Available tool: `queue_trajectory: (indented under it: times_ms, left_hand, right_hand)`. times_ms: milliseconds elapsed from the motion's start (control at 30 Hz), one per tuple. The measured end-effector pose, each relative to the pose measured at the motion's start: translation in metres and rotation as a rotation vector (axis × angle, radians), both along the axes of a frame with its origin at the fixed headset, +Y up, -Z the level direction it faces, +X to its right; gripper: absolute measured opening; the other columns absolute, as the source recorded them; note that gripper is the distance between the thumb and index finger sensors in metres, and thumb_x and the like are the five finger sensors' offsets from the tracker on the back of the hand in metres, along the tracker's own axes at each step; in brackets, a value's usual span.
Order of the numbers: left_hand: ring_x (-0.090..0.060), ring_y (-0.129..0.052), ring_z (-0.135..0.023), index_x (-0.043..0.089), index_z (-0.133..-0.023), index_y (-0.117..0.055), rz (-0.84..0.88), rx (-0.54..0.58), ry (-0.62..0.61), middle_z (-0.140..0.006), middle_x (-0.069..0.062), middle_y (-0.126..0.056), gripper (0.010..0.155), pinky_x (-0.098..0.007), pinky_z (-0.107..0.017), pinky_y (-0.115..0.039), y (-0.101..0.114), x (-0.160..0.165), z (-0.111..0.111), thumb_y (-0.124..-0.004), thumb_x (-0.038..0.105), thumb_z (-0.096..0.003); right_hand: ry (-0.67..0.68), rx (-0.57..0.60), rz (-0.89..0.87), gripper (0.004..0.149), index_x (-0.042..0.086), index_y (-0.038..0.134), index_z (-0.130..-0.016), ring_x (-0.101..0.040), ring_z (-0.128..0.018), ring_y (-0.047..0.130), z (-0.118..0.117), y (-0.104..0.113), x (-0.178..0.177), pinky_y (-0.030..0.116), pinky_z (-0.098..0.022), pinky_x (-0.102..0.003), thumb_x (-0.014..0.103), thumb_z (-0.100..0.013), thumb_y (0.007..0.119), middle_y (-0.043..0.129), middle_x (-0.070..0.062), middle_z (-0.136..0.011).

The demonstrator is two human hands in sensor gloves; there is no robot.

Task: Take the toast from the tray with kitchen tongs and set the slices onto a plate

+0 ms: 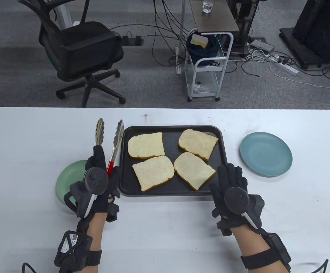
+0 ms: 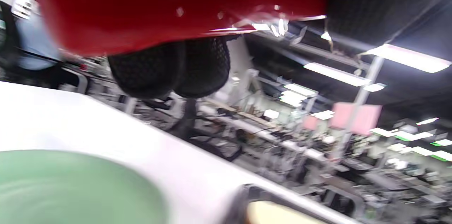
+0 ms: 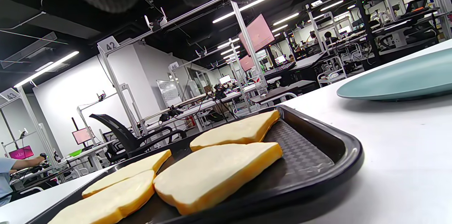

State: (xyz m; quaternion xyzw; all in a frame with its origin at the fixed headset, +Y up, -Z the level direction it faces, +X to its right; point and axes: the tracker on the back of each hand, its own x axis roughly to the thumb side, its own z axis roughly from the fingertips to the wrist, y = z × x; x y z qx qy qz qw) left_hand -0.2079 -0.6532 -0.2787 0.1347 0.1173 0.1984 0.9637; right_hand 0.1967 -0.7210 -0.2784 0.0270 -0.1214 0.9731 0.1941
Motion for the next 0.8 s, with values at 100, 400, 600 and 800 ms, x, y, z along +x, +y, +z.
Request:
queue_trajectory:
  times_ms: [100,400,600,800]
  left_hand:
    - [-0.025,-0.106,-0.065,0.048,-0.103,-0.024,0.128,0.046,-0.115,-0.11,-0.001,-0.065,0.091,-0.037,-0.034,-0.102,0.008,0.022,0.009,-0.084,0.067,-0.0366]
    - [-0.021,-0.111,-0.058,0.028,-0.101,-0.046,0.26,0.033,-0.173,-0.096,-0.007,-0.08,0.096,-0.032,-0.033,-0.107,-0.04,0.037,0.018,-0.086,0.076,-0.0286]
    - [-0.023,-0.112,-0.054,0.028,-0.099,-0.045,0.279,0.039,-0.183,-0.095,-0.008,-0.079,0.093,-0.034,-0.029,-0.105,-0.041,0.034,0.024,-0.085,0.076,-0.0293]
    - [-0.025,-0.112,-0.053,0.028,-0.099,-0.044,0.32,0.056,-0.186,-0.096,-0.01,-0.079,0.094,-0.036,-0.028,-0.105,-0.035,0.029,0.028,-0.085,0.075,-0.0296]
  right_hand:
    - [-0.005,0.003,-0.004,0.066,0.023,0.048,-0.109,-0.043,-0.102,0.037,0.0,0.001,0.001,0.043,-0.068,-0.059,0.054,-0.051,0.057,0.042,-0.016,-0.117]
    - [-0.027,-0.013,0.007,0.069,0.023,0.047,-0.11,-0.043,-0.102,0.037,-0.002,-0.003,0.004,0.044,-0.067,-0.059,0.057,-0.051,0.059,0.042,-0.016,-0.117]
    - [-0.112,-0.058,-0.03,0.075,0.022,0.04,-0.111,-0.045,-0.103,0.035,-0.015,-0.006,0.02,0.043,-0.068,-0.06,0.06,-0.05,0.064,0.039,-0.018,-0.118]
    - [-0.266,-0.15,-0.151,0.083,0.022,0.036,-0.111,-0.045,-0.103,0.035,-0.05,0.0,0.06,0.042,-0.069,-0.06,0.064,-0.047,0.068,0.038,-0.018,-0.118]
